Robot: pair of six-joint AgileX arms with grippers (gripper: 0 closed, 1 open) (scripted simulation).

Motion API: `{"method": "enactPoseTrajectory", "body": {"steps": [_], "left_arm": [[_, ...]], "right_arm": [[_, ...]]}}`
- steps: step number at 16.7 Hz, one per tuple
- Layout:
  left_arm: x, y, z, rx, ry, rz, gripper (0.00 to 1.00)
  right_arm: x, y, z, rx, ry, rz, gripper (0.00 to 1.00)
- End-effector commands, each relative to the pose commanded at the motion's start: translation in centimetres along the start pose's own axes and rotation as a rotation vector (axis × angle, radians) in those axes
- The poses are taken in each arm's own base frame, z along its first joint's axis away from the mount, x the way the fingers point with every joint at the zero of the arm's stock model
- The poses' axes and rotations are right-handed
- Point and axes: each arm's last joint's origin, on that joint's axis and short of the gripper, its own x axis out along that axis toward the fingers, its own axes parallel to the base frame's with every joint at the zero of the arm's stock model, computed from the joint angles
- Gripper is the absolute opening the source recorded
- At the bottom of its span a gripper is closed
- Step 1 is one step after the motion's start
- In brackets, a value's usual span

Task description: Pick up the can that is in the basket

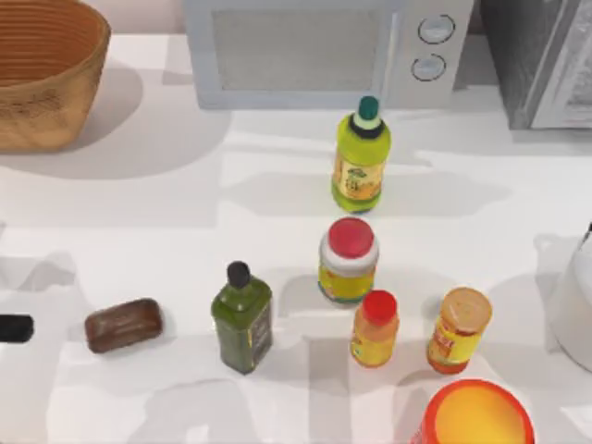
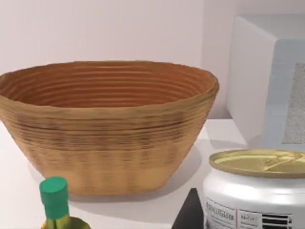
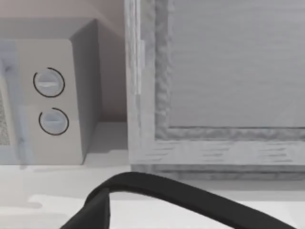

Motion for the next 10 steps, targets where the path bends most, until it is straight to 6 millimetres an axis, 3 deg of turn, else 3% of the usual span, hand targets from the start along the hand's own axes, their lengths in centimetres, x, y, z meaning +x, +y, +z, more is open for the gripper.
{"method": "enactPoseTrajectory", "body": {"steps": [5, 10], "left_arm": [[3.0, -0.4, 3.4, -0.003, 0.019, -0.183, 0.00], [9.7, -1.5, 5.8, -0.003, 0.023, -0.473, 0.00]], "right_arm": [[0.0, 0.0, 0.0, 0.000, 0.000, 0.000, 1.00], [0.0, 0.0, 0.0, 0.000, 0.000, 0.000, 1.00]]}}
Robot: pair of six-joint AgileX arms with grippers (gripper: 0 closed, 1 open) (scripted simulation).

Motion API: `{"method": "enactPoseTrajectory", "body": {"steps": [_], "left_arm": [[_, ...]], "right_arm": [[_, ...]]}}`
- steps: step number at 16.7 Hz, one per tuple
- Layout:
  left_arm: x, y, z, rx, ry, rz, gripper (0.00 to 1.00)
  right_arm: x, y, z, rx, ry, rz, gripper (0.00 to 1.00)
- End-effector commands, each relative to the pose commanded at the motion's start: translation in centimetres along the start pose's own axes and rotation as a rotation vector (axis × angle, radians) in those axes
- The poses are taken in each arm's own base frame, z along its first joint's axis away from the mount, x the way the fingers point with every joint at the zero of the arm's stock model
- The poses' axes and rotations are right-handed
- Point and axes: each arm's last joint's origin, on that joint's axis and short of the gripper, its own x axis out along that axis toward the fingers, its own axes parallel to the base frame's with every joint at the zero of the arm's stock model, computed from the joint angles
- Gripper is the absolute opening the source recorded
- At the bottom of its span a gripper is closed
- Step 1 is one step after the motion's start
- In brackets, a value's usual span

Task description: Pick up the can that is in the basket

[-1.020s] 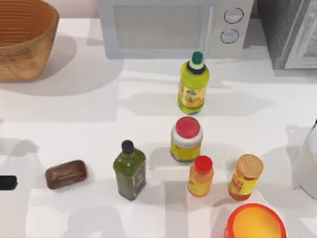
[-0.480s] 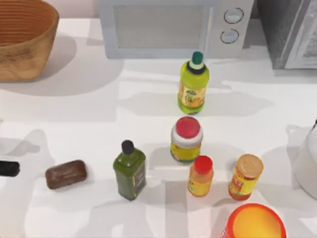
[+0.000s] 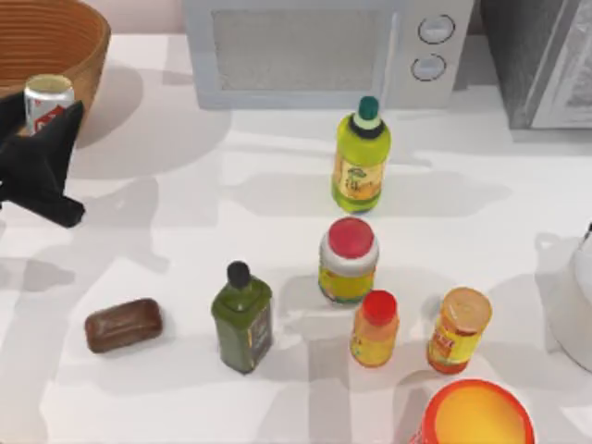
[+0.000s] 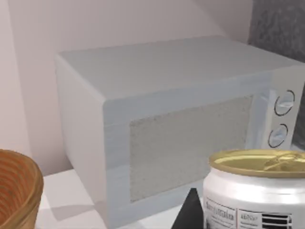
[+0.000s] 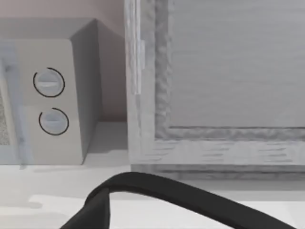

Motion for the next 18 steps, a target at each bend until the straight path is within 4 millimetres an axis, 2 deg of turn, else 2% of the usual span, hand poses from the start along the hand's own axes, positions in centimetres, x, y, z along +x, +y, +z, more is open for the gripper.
{"method": "enactPoseTrajectory", "body": {"steps": [3, 5, 7, 10, 14, 18], "left_arm": [[5.1, 1.4, -0.3, 0.005, -0.003, -0.197, 0.00], [8.7, 2.3, -1.6, 0.010, -0.007, -0.330, 0.00], [12.0, 2.9, -3.8, 0.016, -0.011, -0.460, 0.00], [16.2, 3.2, -8.2, 0.024, -0.017, -0.646, 0.00], [19.6, 2.5, -14.6, 0.033, -0.022, -0.860, 0.00], [20.9, 1.0, -19.3, 0.038, -0.025, -1.018, 0.00]], "right_arm": [[0.0, 0.0, 0.0, 0.000, 0.000, 0.000, 1.00], [0.0, 0.0, 0.0, 0.000, 0.000, 0.000, 1.00], [0.0, 0.0, 0.0, 0.000, 0.000, 0.000, 1.00], [0.0, 0.0, 0.0, 0.000, 0.000, 0.000, 1.00], [0.0, 0.0, 0.0, 0.000, 0.000, 0.000, 1.00], [0.0, 0.0, 0.0, 0.000, 0.000, 0.000, 1.00]]}}
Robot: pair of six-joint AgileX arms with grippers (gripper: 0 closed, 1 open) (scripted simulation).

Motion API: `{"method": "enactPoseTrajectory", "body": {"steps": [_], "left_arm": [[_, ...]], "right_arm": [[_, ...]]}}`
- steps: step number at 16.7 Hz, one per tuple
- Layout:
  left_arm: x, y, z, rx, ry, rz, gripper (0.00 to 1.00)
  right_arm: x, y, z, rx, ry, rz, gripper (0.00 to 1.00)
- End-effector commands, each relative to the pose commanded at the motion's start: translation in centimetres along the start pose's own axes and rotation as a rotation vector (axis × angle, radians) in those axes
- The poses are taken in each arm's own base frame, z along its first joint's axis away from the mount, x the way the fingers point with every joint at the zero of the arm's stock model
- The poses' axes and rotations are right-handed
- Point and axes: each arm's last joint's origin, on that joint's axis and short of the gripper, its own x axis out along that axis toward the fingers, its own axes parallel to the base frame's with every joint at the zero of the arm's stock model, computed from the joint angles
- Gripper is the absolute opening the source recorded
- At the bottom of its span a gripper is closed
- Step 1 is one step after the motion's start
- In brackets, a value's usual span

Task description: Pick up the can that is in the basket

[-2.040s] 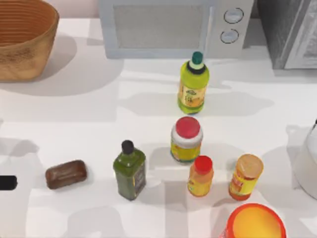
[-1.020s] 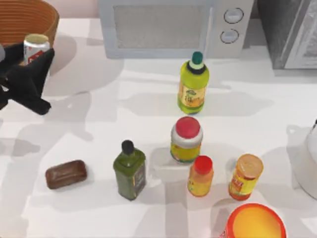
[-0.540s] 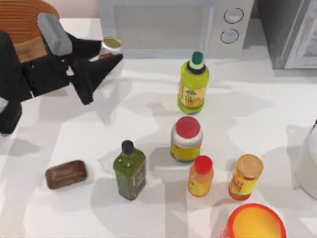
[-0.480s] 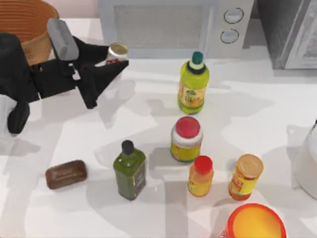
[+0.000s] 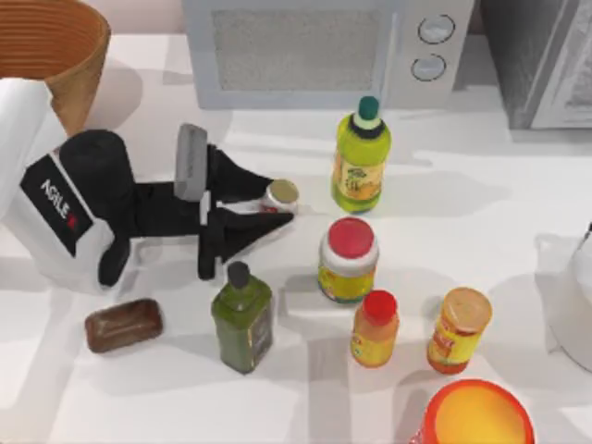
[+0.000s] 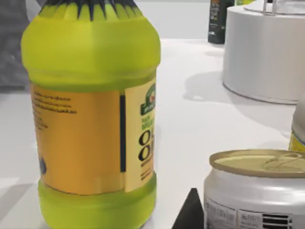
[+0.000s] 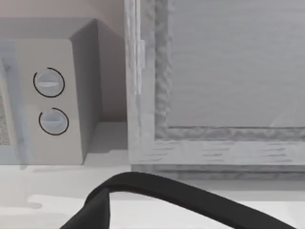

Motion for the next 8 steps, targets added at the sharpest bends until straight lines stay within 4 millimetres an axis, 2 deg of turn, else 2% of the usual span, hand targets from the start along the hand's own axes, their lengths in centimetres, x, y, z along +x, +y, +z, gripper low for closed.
{"method": "enactPoseTrajectory", "body": {"steps": [3, 8], "left_arm": [[0.77, -0.27, -1.11, 0.001, -0.001, -0.049, 0.00], [0.77, -0.27, -1.11, 0.001, -0.001, -0.049, 0.00]], "right_arm": [[0.00, 0.00, 0.00, 0.000, 0.000, 0.000, 1.00], [0.00, 0.00, 0.00, 0.000, 0.000, 0.000, 1.00]]}}
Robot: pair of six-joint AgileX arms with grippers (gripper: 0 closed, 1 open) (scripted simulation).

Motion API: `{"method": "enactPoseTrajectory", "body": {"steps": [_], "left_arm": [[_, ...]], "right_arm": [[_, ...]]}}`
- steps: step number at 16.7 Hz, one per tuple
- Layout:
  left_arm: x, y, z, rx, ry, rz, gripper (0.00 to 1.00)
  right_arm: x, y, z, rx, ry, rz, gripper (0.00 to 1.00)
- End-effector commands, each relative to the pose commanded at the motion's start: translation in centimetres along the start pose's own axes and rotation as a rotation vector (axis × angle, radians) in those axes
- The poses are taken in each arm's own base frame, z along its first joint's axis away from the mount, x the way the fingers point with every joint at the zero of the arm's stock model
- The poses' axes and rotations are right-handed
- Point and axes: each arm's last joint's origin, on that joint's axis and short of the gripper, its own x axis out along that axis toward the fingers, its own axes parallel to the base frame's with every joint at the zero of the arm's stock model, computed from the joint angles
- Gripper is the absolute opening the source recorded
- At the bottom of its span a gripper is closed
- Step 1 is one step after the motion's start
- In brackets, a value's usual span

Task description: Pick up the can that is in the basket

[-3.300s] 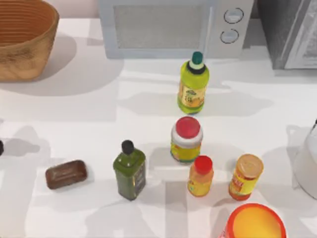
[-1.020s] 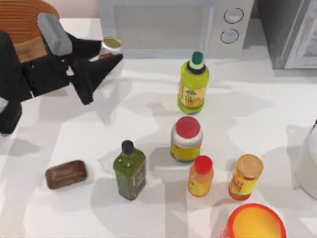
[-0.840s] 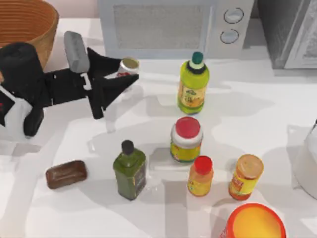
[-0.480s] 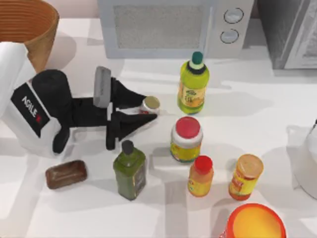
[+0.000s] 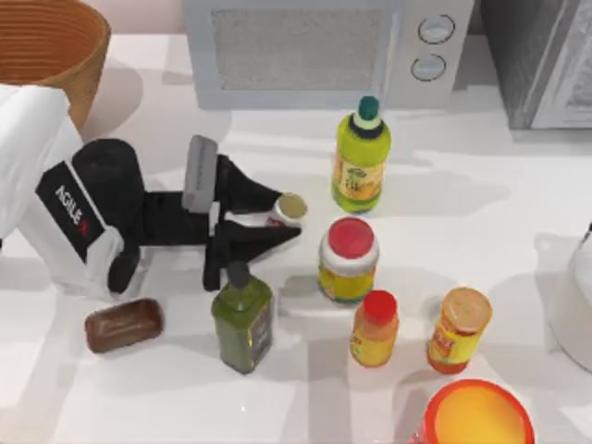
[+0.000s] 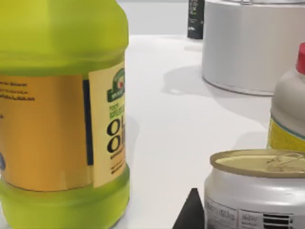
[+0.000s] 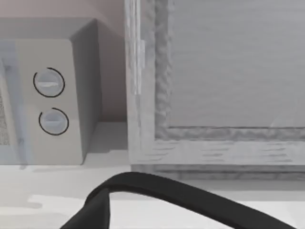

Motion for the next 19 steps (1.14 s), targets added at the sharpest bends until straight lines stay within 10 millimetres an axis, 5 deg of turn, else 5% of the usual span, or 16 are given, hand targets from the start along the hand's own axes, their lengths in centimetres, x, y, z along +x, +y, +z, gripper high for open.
{"method": "enactPoseTrajectory", "body": {"steps": [13, 19], "left_arm": [[0.00, 0.00, 0.00, 0.000, 0.000, 0.000, 0.98], [0.00, 0.00, 0.00, 0.000, 0.000, 0.000, 1.00]], "right_arm": [[0.00, 0.00, 0.00, 0.000, 0.000, 0.000, 1.00], [0.00, 0.00, 0.00, 0.000, 0.000, 0.000, 1.00]]}}
